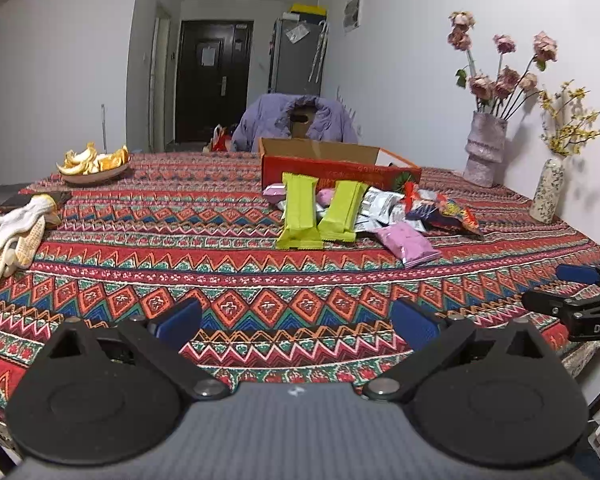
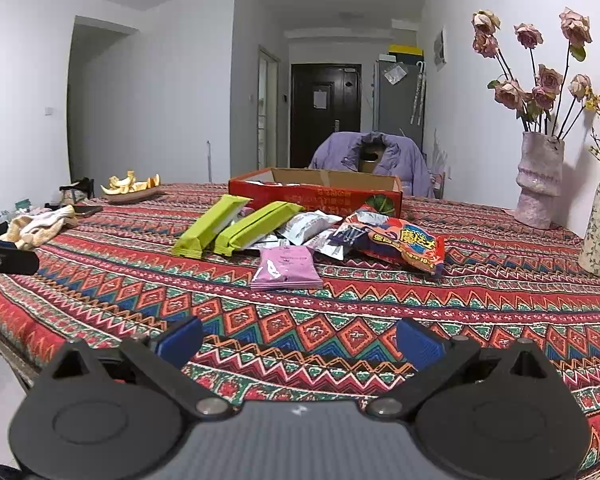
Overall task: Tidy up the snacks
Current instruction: 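Move the right gripper back to the snacks and grasp a lime-green bar, then carry the green bar into the box and release it beside the other bar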
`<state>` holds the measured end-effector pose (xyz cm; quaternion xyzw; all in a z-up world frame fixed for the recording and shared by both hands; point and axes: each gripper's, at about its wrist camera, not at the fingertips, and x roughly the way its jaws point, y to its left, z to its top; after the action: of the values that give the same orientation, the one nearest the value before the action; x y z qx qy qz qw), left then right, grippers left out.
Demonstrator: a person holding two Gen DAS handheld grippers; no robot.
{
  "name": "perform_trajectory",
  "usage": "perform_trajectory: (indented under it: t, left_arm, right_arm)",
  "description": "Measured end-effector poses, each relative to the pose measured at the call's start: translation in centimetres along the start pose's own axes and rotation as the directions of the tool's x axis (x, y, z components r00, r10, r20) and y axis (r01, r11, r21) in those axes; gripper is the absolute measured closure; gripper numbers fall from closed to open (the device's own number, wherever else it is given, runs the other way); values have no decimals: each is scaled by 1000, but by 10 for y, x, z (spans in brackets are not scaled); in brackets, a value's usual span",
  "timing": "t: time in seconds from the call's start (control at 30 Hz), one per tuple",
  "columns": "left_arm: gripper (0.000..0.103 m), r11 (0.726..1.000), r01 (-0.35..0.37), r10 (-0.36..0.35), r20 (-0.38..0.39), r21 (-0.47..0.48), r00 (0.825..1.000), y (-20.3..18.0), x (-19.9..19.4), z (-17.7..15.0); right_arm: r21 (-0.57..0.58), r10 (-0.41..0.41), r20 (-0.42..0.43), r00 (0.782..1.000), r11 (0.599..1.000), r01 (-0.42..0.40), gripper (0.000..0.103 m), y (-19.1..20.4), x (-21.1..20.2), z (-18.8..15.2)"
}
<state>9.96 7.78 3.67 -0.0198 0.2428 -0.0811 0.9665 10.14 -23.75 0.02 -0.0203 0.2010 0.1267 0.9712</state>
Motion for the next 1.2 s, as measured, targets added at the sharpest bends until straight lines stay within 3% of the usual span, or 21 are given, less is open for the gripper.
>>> perform_trajectory:
  t: [0.27,0.53,0.73,0.8,1.0,1.03,1.1,1.2]
  left_arm:
    - [0,1000,24,-25,-66,-10,998,1,49,25]
    - [1,999,48,-47,-65,15,997,-5,109,63]
    - [25,998,51,-48,-97,27,994,-6,179,94]
    - [27,998,59,-55,-111,28,992,-6,200,101]
    - [27,998,63,-63,-151,-4,986,-1,248,105]
    - [34,998,68,-70,-158,-15,985,2,253,105]
    - [63,996,83,-89,-173,-41,981,8,260,103]
    - [66,993,92,-104,-171,-79,980,20,253,103]
  right_arm:
    - [49,-3,-39,999,999,5,2,-6,32,20]
    - [68,10,-60,998,998,-6,8,-8,76,52]
    - [94,26,-87,996,995,-18,14,-8,116,73]
    - [95,30,-99,995,995,-20,25,-9,128,80]
    - [150,90,-120,989,986,-72,26,-9,168,98]
    - [162,100,-123,987,984,-79,26,-8,178,100]
    - [179,117,-132,984,979,-92,31,-5,195,106]
    - [190,140,-155,978,976,-110,32,5,225,114]
